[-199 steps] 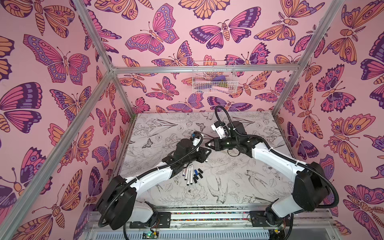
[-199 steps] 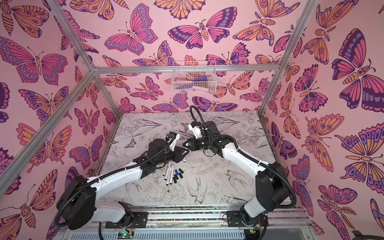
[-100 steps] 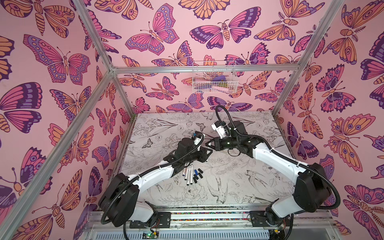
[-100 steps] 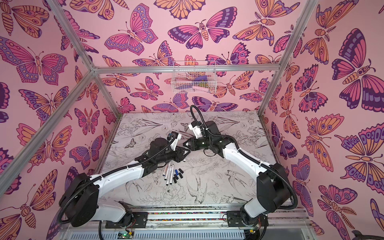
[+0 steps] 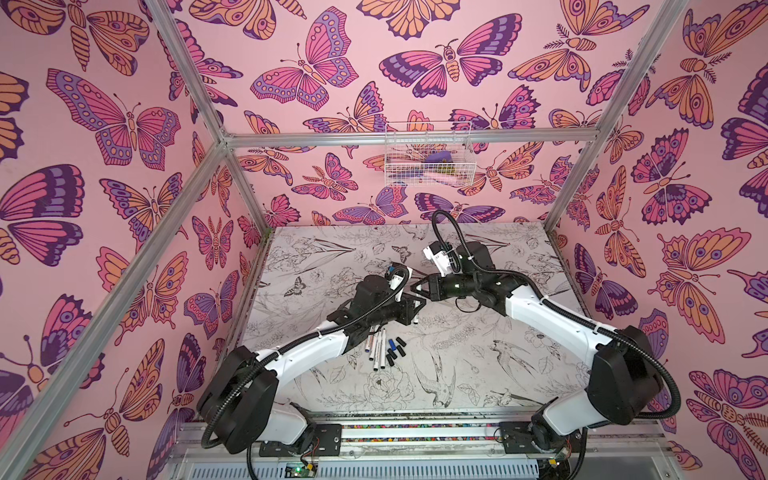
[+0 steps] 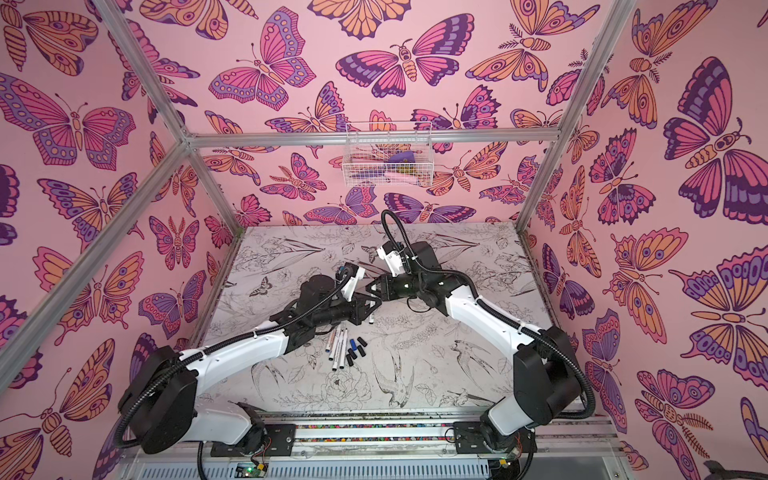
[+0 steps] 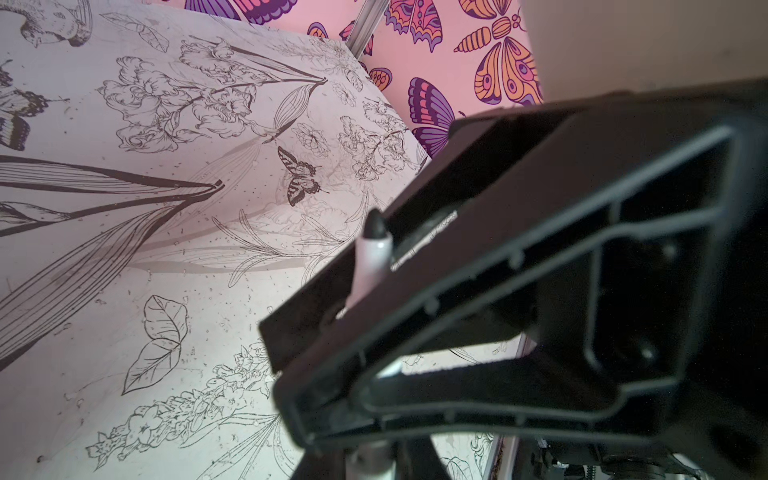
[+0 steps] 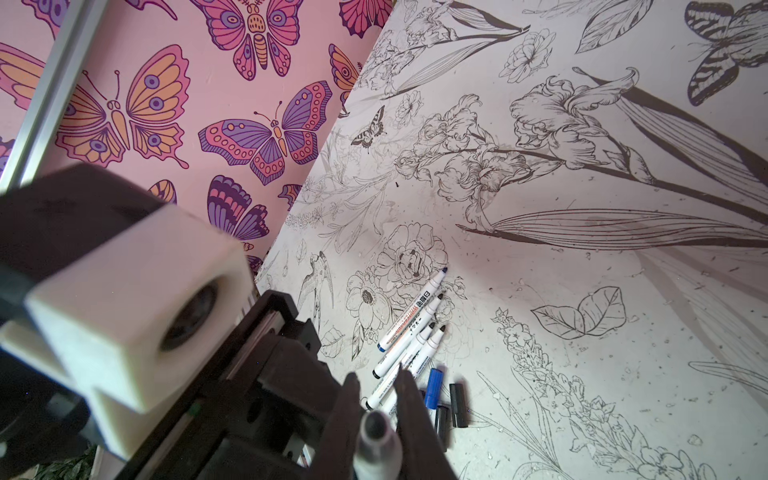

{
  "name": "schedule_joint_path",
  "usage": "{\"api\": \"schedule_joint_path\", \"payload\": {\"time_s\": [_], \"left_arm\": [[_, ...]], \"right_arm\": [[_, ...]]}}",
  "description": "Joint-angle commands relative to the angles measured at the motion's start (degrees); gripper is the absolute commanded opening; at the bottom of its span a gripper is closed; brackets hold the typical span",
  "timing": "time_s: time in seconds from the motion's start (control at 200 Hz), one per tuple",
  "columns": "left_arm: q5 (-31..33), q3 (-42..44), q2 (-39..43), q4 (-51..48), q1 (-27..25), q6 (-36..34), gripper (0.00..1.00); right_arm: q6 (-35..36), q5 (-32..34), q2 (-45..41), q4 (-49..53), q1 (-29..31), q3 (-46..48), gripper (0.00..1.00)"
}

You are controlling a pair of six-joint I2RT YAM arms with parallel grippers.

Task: Insert the pens into the pen caps

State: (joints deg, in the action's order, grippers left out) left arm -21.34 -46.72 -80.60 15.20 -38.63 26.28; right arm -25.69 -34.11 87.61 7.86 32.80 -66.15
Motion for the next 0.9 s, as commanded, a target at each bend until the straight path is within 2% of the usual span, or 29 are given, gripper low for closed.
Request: {"api": "schedule_joint_path", "payload": {"time_s": [0.0,0.04,0.075,0.135,0.225,0.28,0.365,0.476,0.541,0.646,0.896], "left_arm": [[0.41,-0.72,-0.58,0.60,0.31,0.08,0.03],[1.09,-0.44,-0.28,0.53,0.35,0.21,0.00],[2.40,0.01,-0.06,0.48,0.34,0.57,0.00],[7.24,1.02,0.82,-0.64,0.39,1.80,0.00],[17.26,3.81,2.81,-2.80,0.74,5.19,0.00],[23.38,5.69,4.38,-4.60,1.17,7.56,0.00],[32.02,7.81,7.04,-9.50,2.78,11.91,0.00],[37.98,10.15,12.92,-15.06,6.07,16.21,0.00],[38.53,11.68,15.40,-15.63,7.83,17.28,0.00],[38.81,13.05,18.37,-15.51,8.88,16.80,0.00],[39.28,15.28,21.95,-15.97,8.95,17.61,0.00]], "right_arm": [[-0.24,-1.52,-1.28,-0.58,0.41,-0.49,0.00],[0.09,-1.25,-1.55,-0.37,0.37,-0.25,0.01],[0.16,-0.87,-1.85,-0.21,0.37,-0.11,0.06],[0.25,0.87,-2.58,0.05,0.38,0.43,0.31],[0.53,4.09,-4.68,-0.93,0.36,2.46,0.49],[1.07,6.05,-5.94,-1.44,0.46,4.07,0.52],[3.39,9.66,-6.99,0.78,1.22,5.99,0.54],[10.97,14.52,-4.61,8.83,5.57,5.59,0.52],[16.30,16.91,-0.81,14.50,9.69,3.43,0.49],[21.06,20.15,6.71,21.29,15.11,-0.88,0.46],[20.98,25.80,16.22,23.16,18.88,-7.38,0.40]]}}
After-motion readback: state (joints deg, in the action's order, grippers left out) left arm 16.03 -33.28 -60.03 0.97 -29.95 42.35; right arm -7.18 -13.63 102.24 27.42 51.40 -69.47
